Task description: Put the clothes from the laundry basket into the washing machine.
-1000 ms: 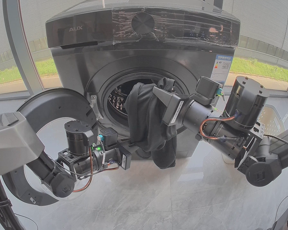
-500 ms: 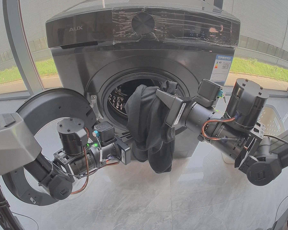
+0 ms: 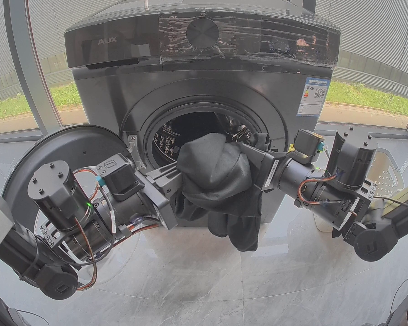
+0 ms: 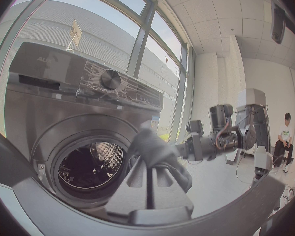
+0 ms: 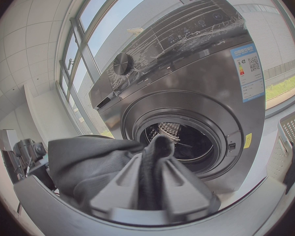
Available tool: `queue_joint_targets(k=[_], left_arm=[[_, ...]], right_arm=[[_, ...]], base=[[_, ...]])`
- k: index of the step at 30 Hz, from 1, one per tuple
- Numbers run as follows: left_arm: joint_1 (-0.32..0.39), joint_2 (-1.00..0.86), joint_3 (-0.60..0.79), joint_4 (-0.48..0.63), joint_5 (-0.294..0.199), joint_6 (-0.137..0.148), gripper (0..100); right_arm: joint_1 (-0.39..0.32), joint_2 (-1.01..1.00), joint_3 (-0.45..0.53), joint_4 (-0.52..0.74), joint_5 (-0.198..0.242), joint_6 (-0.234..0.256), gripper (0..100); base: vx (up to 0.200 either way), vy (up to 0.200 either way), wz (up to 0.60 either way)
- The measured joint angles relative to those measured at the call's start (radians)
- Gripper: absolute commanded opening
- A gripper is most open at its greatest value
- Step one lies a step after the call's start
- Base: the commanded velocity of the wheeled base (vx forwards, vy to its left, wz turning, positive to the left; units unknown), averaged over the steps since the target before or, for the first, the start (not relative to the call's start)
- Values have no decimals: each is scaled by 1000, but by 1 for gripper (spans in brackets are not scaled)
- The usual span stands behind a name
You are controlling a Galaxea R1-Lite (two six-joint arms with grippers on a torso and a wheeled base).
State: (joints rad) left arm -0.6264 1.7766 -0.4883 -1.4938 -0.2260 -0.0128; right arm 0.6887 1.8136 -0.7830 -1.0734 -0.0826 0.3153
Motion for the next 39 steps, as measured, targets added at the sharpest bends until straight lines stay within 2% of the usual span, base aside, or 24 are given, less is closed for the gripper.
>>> queue_joint_targets(k=[10,19,26,31,35,39], left_arm=[[-17,-6,-105,16,14,-40,0],[-11,30,-137,16,16,-44,0],[-11,33,-138,13,20,-44,0],[-8,33,-139,12,27,-46,0],[-5,37,-150,15,57,-47,0],[-7,42,-153,16,63,-47,0]], right_arm=[[9,0,50,0,-3,-1,100],[-13,5,90,1,-13,-21,100],[-87,12,153,2,-12,-72,100],[-87,14,204,-5,12,-83,100],[-66,16,249,-34,50,-120,100],[-34,22,264,-126,87,-138,100]], base=[[0,0,0],[0,0,0],[0,0,0],[0,0,0],[0,0,0],[0,0,0]])
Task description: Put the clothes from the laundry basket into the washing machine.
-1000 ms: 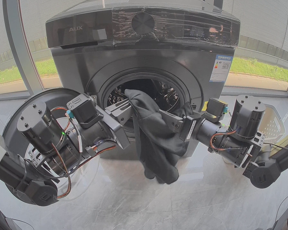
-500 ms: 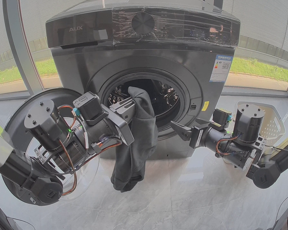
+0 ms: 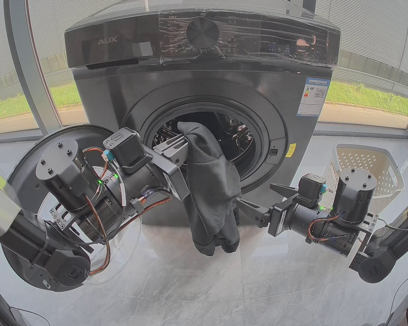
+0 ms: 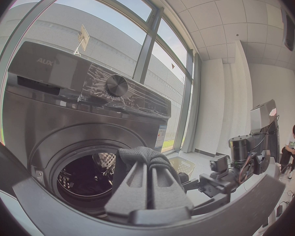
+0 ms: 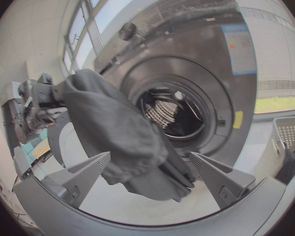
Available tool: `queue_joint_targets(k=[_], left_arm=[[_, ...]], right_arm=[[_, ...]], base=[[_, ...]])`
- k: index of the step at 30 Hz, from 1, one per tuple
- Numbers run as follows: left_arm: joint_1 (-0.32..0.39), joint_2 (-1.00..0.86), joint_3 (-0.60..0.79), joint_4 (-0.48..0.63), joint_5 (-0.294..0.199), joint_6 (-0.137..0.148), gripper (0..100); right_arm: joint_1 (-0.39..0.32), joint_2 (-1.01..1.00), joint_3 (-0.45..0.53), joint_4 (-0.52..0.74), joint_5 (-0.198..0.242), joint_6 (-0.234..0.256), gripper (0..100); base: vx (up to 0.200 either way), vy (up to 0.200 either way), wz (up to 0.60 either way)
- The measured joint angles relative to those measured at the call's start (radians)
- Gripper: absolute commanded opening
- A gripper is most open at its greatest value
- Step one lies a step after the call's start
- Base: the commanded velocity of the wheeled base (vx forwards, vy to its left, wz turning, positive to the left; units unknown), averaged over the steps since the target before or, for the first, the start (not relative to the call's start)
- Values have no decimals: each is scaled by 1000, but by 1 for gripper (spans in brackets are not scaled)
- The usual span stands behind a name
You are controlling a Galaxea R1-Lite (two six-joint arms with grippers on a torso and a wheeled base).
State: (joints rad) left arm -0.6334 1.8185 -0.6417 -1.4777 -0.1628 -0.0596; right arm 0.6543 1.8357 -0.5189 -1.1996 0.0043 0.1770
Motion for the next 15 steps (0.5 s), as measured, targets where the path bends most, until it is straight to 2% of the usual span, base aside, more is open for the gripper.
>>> queue_joint_targets(k=[4,7,15], left_arm=[[-1,16,-2,1,3,1,0],[0,32,-4,1,4,3,0],[-4,63,-13,-1,23,10,0]], right_arm=[[49,8,5,-88,81,-19,100],[76,12,5,-102,112,-31,100],[141,42,-39,-104,124,-37,100]], base=[[0,0,0],[0,0,0],[0,0,0]])
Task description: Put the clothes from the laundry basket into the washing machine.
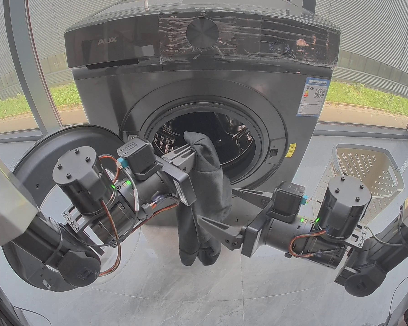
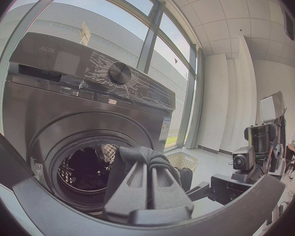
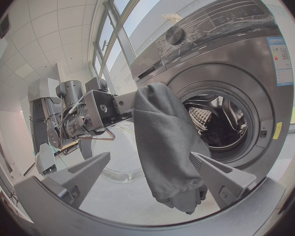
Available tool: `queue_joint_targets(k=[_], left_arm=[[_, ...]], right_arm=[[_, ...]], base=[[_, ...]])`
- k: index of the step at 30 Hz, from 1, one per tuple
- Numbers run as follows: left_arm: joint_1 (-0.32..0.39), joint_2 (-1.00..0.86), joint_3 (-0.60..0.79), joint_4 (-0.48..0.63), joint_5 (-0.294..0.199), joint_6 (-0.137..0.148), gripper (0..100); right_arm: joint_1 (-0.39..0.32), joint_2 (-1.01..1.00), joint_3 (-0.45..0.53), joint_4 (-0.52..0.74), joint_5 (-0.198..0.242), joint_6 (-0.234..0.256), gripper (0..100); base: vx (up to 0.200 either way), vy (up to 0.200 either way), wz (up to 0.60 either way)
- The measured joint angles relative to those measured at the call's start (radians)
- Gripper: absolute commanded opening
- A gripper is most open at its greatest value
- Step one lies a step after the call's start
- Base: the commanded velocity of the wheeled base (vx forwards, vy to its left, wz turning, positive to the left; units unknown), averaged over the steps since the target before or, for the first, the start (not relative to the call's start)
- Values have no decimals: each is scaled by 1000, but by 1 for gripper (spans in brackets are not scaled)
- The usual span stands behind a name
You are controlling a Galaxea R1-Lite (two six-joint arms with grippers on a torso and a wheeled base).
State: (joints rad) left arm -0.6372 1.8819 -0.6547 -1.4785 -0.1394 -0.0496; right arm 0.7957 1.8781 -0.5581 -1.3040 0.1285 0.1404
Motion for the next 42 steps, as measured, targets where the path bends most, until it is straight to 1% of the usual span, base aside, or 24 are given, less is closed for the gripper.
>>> queue_joint_targets(k=[3,7,8,11,13,15,17,21,25,30,35,42], left_arm=[[-2,5,-6,0,18,1,0],[-6,8,-10,1,25,2,0],[-8,8,-11,1,26,2,0],[-16,8,-11,1,28,3,0],[-20,7,-9,0,29,4,0],[-22,6,-5,-2,29,5,0],[-22,6,-2,-3,28,5,0],[-18,6,1,-6,28,5,0],[-16,7,2,-8,27,5,0],[-16,10,3,-5,25,9,0],[-13,16,2,-2,23,27,0],[-14,18,0,-3,21,29,0]], right_arm=[[15,26,-37,-1,-3,-1,100],[23,67,-92,-1,-15,-3,100],[22,77,-104,-1,-23,-5,100],[11,124,-158,-13,-76,-21,100],[-3,148,-186,-23,-99,-28,100],[-28,170,-211,-34,-115,-36,100],[-51,181,-221,-38,-121,-38,100],[-93,177,-211,-41,-125,-41,100],[-120,155,-189,-41,-125,-43,100],[-130,139,-168,-42,-117,-43,100],[-130,124,-142,-43,-116,-44,100],[-143,105,-123,-41,-116,-44,100]], base=[[0,0,0],[0,0,0],[0,0,0],[0,0,0],[0,0,0],[0,0,0],[0,0,0],[0,0,0],[0,0,0],[0,0,0],[0,0,0],[0,0,0]])
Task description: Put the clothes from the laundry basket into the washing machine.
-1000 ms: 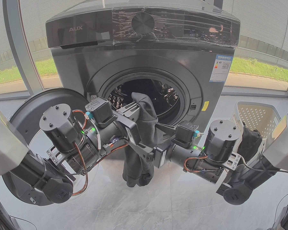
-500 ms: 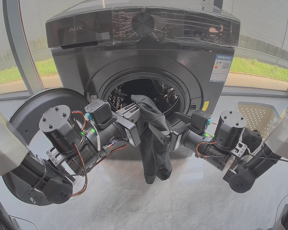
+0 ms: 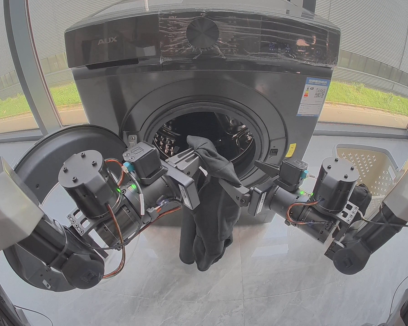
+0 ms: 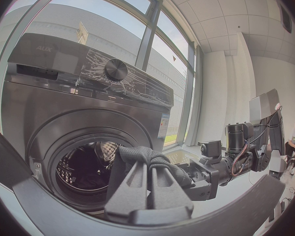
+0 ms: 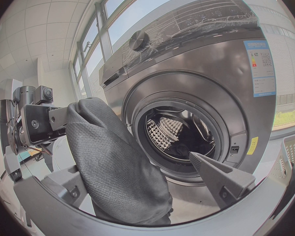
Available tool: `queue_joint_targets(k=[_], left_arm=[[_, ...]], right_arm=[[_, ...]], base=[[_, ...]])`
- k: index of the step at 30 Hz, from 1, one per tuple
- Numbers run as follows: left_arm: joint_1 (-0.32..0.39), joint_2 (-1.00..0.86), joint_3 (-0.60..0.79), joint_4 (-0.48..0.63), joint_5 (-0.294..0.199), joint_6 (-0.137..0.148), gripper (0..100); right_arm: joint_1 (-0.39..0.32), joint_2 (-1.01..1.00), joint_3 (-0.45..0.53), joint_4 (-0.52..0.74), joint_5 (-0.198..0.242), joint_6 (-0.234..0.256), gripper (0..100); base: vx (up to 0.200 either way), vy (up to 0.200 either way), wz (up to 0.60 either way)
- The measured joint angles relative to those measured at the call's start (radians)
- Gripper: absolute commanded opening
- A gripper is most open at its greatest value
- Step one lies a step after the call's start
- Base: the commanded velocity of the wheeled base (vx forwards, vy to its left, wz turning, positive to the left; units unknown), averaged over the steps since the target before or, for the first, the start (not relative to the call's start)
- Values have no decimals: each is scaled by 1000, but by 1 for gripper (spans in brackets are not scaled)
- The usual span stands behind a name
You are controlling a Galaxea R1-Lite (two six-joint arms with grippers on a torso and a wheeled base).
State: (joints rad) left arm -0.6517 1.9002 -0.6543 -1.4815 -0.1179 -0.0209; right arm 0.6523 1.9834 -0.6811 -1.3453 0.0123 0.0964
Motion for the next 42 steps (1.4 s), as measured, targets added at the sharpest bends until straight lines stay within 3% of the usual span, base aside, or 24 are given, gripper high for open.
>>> queue_joint_targets(k=[8,17,18,35,36,42], left_arm=[[-10,-2,1,-3,0,0,0],[-25,-1,4,-8,1,0,0],[-26,-1,6,-9,1,0,0],[-17,27,11,-18,0,-12,0],[-17,30,11,-17,2,-11,100],[-13,36,10,-19,3,-34,100]], right_arm=[[4,19,-26,0,-1,0,100],[33,86,-131,-8,-1,0,100],[35,91,-135,-12,-1,0,0],[71,58,-92,-45,-1,1,0],[71,55,-89,-45,0,1,0],[61,45,-83,-44,-6,1,0]], base=[[0,0,0],[0,0,0],[0,0,0],[0,0,0],[0,0,0],[0,0,0]])
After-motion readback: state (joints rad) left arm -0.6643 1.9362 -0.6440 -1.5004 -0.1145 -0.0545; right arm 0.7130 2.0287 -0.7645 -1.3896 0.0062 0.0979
